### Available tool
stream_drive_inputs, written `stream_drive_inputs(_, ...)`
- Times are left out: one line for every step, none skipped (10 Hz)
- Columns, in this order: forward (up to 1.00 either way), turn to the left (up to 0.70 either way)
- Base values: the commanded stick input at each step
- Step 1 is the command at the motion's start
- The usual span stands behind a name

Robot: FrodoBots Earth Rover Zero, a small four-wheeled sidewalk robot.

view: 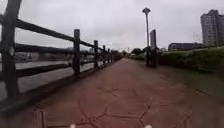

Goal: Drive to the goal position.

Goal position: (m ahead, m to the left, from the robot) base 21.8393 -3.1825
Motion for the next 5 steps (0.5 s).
stream_drive_inputs(1.00, -0.40)
stream_drive_inputs(1.00, -0.40)
stream_drive_inputs(1.00, -0.40)
stream_drive_inputs(1.00, -0.40)
stream_drive_inputs(1.00, -0.40)
